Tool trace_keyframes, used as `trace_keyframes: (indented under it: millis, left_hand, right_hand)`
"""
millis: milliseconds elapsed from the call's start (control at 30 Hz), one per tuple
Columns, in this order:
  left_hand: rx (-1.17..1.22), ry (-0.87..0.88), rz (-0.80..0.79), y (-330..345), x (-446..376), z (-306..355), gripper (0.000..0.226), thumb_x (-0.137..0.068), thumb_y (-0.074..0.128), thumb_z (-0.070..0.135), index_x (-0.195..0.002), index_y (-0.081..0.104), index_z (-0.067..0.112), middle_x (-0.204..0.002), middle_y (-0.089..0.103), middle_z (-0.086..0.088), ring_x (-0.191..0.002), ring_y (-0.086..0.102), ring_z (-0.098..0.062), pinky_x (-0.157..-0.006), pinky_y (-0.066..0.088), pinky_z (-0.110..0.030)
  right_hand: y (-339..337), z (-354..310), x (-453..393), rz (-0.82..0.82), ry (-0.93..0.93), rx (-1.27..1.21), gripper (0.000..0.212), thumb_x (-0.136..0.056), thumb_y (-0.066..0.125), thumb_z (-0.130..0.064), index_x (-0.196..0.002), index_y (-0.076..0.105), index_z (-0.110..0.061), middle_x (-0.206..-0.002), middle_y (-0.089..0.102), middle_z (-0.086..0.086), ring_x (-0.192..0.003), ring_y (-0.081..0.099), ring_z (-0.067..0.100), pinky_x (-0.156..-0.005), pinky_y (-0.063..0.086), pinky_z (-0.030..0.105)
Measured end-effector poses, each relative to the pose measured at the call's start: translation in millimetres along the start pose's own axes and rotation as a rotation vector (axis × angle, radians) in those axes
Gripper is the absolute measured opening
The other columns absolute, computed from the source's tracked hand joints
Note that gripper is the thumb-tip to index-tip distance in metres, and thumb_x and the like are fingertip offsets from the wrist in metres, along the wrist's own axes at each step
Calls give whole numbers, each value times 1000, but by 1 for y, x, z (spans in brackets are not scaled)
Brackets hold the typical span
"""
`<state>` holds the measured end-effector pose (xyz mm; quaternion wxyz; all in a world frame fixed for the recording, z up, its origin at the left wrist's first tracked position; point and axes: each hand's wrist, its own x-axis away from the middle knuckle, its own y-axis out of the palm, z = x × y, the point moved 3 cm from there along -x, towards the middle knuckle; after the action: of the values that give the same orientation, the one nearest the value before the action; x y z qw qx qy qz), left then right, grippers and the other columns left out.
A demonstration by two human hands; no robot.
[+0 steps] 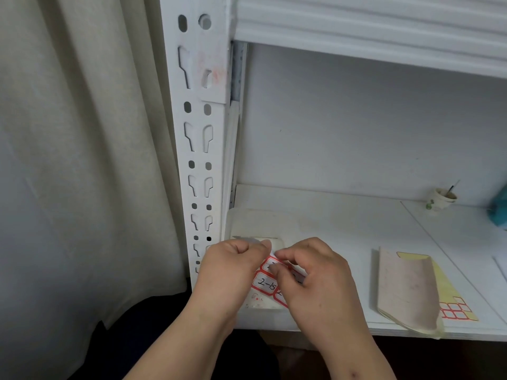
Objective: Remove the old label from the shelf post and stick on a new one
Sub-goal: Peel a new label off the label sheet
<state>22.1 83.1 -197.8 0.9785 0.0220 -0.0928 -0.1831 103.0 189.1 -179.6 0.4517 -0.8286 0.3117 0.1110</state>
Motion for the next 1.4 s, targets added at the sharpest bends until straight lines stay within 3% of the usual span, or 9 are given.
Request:
trace_keyframes:
  millis: [267,500,767,900,967,1033,1100,1200,1400]
  left_hand:
    - [-110,39,27,-1,-3,1,50,-88,71,28,-72,49,-15,-65,45,-11,-61,42,-22,-61,40,-31]
    - [-283,135,61,-1,0,11,52,-90,69,27,-53,37,9,-54,27,-5,-52,25,-16,-51,27,-26]
    - [-140,75,16,-4,-9,1,52,-90,68,31,-68,45,-10,-62,43,-12,-61,39,-22,-63,39,-34]
    - [-65,50,-16,-3,-10,4,58,-88,70,41,-75,50,-12,-63,52,-21,-60,48,-24,-62,45,-33]
    - [-34,30,-23,-1,-8,5,53,-88,71,37,-76,55,-12,-64,60,-20,-59,58,-21,-62,49,-31]
    - [-18,18,-40,1,-7,6,45,-88,72,31,-71,59,-9,-60,68,-4,-56,64,-11,-65,50,-27]
    - [-27,15,-49,1,-7,7,41,-89,71,27,-65,62,-4,-56,69,3,-55,65,-8,-65,50,-26]
    - [-38,25,-14,0,-6,6,44,-88,72,26,-69,57,-11,-58,58,-10,-55,56,-20,-61,47,-29]
    - [-142,52,71,1,-3,9,45,-86,74,24,-58,48,0,-58,41,-11,-53,43,-19,-53,38,-27]
  right_hand:
    - [0,-3,-3,95,-57,158,6,-67,70,-27,-65,65,-26,-74,57,-14,-68,57,8,-79,49,39]
    - [3,-6,-2,114,-68,210,14,-72,66,-26,-62,56,-27,-71,55,-14,-69,57,9,-90,46,46]
    - [7,-1,-1,117,-58,161,8,-74,66,-28,-68,61,-29,-77,56,-15,-78,51,0,-92,43,42]
    - [6,-2,-2,103,-47,70,3,-74,66,-30,-72,68,-31,-80,57,-18,-89,40,-22,-84,47,36]
    - [5,-2,-3,86,-18,39,4,-74,66,-34,-73,69,-31,-81,57,-18,-89,48,-15,-79,50,37]
    - [3,-3,-5,82,4,22,7,-73,66,-37,-72,68,-31,-80,57,-18,-80,56,0,-74,52,39]
    - [1,-5,-5,107,-21,59,7,-71,67,-35,-69,67,-29,-77,57,-18,-77,53,-2,-74,52,40]
    - [0,-7,-3,139,-49,124,7,-70,68,-32,-66,64,-27,-76,57,-16,-81,44,-12,-81,50,41]
    - [2,-10,1,155,-102,212,13,-77,57,-32,-69,65,-25,-79,59,-12,-74,60,8,-92,44,46]
